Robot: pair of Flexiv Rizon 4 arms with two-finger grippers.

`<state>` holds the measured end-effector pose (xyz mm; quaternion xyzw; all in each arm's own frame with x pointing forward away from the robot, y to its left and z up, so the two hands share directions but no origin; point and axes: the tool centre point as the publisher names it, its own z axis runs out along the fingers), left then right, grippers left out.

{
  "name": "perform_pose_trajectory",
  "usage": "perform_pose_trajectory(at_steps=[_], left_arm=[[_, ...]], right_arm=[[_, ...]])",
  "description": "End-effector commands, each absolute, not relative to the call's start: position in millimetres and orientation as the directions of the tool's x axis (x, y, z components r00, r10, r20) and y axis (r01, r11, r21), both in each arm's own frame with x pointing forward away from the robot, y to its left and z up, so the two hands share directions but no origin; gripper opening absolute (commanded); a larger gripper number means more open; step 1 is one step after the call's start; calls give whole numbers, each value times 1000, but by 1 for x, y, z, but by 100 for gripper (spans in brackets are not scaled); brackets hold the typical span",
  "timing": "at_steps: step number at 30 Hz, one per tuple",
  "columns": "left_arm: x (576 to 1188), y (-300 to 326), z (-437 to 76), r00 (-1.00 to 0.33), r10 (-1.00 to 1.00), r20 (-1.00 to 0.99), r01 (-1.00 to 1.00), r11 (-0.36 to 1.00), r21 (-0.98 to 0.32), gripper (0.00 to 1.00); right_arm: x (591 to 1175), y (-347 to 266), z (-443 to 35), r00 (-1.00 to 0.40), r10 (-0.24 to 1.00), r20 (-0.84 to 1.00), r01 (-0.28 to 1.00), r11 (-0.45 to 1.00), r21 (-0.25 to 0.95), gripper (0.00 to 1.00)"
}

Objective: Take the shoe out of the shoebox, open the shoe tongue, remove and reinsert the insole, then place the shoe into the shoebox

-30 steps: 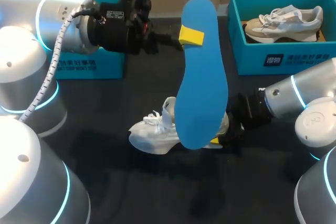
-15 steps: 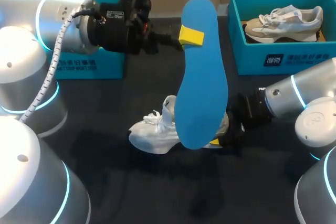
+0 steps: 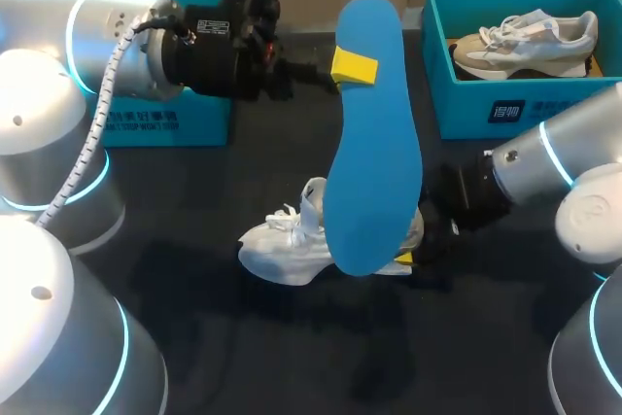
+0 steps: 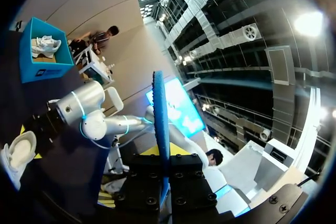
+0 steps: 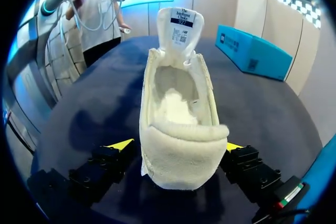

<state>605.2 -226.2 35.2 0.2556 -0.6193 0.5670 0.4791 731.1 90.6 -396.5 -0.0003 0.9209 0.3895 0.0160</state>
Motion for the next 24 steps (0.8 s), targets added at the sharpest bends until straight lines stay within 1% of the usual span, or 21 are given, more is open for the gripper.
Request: perform_pose_trajectory(at_steps=[1,9,16,18,24], left_arm=[[604,-226,34,-411,225,884,-860,225,-457,0],[604,-226,34,-411,225,884,-860,225,-457,0],[604,-226,34,-411,225,884,-860,225,-457,0],[604,-226,34,-411,225,884,-860,225,-457,0],[604,-226,34,-411,225,884,-860,225,-457,0]], right_arm=[[726,89,-381,-999,33,-26,9,772,636,100],[720,86,-359,-996,79,-31,53,864,500,100],[713,84,-342,-990,138,-36,112,911,397,100],[711,83,-337,-987,158,-31,137,927,350,100],[710,85,-324,-981,194,-30,179,946,270,100]])
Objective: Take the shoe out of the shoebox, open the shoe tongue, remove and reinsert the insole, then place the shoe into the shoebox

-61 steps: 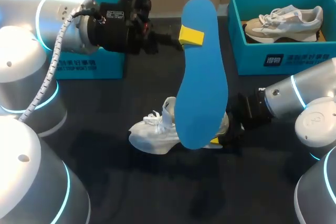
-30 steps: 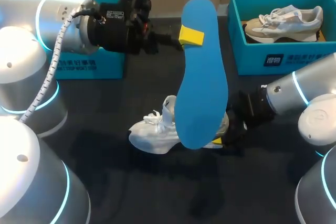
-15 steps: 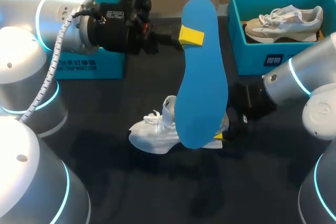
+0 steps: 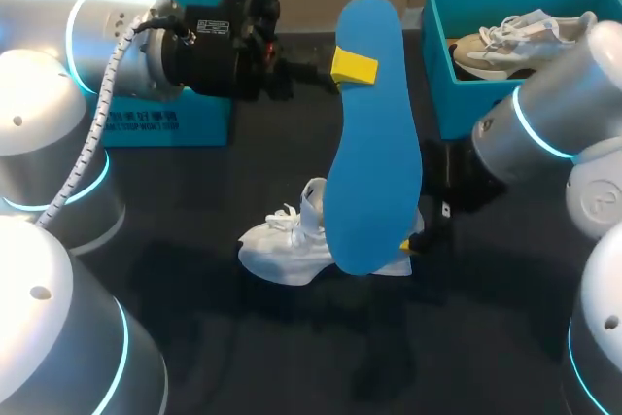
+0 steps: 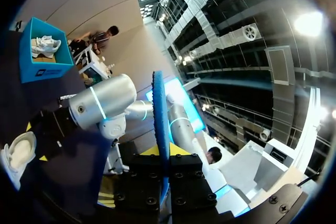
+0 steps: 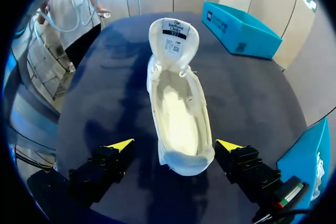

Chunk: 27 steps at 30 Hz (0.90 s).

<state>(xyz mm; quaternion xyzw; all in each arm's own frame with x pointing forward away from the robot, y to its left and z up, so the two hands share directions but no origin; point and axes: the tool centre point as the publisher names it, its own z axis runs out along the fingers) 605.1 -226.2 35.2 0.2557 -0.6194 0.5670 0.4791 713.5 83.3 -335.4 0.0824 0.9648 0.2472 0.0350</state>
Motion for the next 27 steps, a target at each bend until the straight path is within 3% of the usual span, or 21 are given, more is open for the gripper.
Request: perform_pose_trajectory(at_steps=[1,21,27], left_arm=[[604,-226,34,-411,225,884,-860,225,-457,0],[604,-226,34,-411,225,884,-860,225,-457,0],[604,-226,34,-411,225,884,-860,225,-457,0]], right_arm=[[710,86,-322,-979,199,-29,185,947,261,100],[715,87,-316,-980,198,-31,184,949,258,100],[728,85,-309,-986,159,-57,145,970,197,100]])
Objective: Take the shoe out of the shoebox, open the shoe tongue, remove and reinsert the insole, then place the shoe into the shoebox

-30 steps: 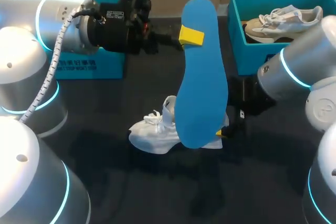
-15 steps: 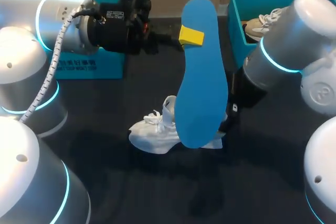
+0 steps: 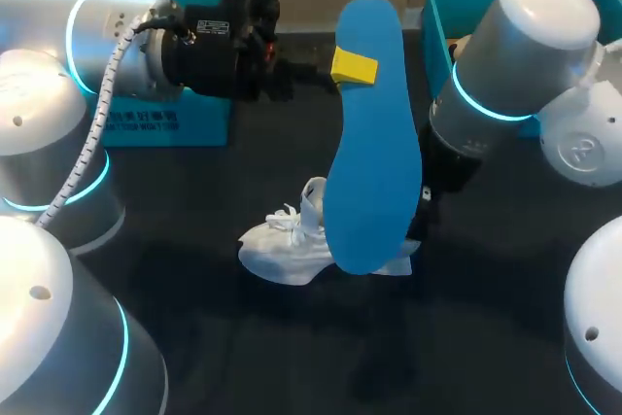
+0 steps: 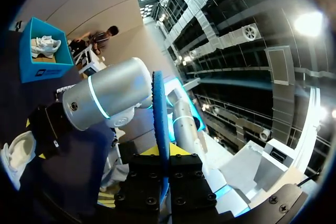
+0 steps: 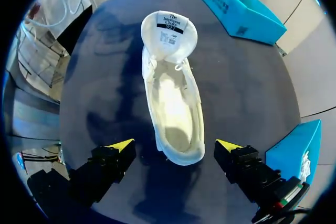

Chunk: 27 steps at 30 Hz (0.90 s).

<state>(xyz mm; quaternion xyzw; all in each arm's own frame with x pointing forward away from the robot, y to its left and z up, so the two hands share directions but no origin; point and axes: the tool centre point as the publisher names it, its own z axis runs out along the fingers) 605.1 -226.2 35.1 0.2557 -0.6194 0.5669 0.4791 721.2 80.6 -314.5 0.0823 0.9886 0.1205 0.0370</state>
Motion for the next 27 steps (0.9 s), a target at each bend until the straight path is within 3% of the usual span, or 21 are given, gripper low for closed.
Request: perform_pose_trajectory(at_steps=[1,27], left_arm=[[604,-226,34,-411,225,884,-860,225,-457,0],[604,-226,34,-411,225,884,-860,225,-457,0]], right_arm=[[730,85,-308,-986,158,-57,143,970,197,100],[727,100,-313,-994,107,-19,102,979,175,100]])
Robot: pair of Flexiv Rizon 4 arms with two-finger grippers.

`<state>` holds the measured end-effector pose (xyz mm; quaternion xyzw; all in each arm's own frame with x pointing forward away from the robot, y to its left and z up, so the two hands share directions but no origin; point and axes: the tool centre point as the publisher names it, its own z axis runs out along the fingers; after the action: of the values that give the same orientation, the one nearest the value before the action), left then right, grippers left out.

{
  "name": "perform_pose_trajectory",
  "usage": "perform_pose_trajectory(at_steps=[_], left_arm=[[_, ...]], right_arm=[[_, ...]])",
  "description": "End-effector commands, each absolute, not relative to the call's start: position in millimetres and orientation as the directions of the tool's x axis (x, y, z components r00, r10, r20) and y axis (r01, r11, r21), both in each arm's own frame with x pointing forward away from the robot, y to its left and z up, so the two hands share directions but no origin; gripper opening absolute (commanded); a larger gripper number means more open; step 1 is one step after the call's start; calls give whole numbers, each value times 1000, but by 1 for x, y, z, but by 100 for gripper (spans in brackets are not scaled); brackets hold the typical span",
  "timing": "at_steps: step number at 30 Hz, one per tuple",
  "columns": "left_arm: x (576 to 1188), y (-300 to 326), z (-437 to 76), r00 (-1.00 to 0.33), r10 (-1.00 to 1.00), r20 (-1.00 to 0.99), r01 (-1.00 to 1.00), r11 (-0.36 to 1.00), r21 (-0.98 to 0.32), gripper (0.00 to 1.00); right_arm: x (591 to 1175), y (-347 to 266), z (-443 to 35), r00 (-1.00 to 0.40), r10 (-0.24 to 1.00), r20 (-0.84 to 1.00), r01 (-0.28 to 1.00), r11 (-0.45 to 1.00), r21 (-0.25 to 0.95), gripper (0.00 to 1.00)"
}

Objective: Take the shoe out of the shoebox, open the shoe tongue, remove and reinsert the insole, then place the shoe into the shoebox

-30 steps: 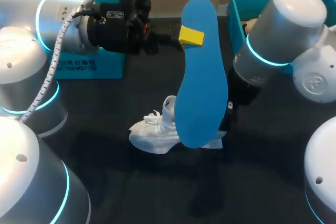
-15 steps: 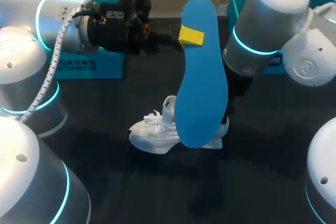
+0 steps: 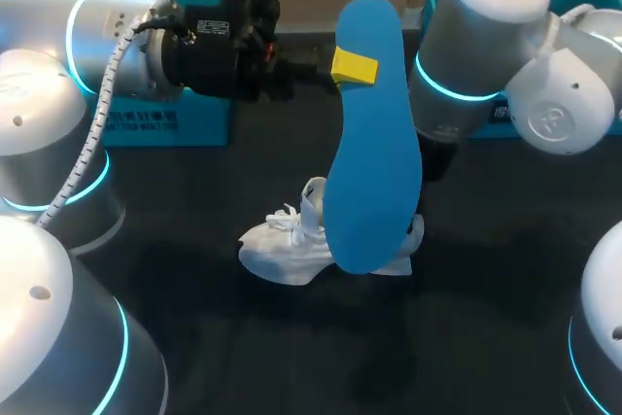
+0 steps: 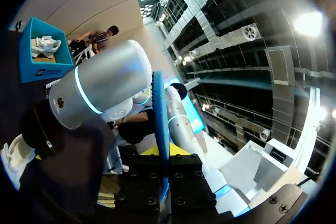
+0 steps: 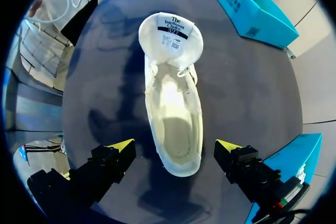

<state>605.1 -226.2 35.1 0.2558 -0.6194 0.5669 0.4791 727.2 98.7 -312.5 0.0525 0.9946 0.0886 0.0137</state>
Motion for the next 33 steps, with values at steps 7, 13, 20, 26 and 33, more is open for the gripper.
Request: perform_pose_trajectory(at_steps=[7,13,20,26,33], left_arm=[[604,-226,34,-411,225,884,-860,225,-457,0],[604,-226,34,-411,225,884,-860,225,-457,0],[604,-226,34,-411,225,884,-860,225,-457,0],[604,-226,34,-411,225,884,-860,225,-457,0],[604,-226,34,-411,225,884,-860,225,-457,0]], right_arm=[[727,100,-313,-994,107,-19,102,979,175,100],[727,100,-313,-994,107,-19,102,979,175,100],[730,102,-316,-994,104,-15,100,979,177,100],[735,108,-317,-996,83,-13,79,981,178,100],[739,116,-320,-998,66,3,66,981,183,100]])
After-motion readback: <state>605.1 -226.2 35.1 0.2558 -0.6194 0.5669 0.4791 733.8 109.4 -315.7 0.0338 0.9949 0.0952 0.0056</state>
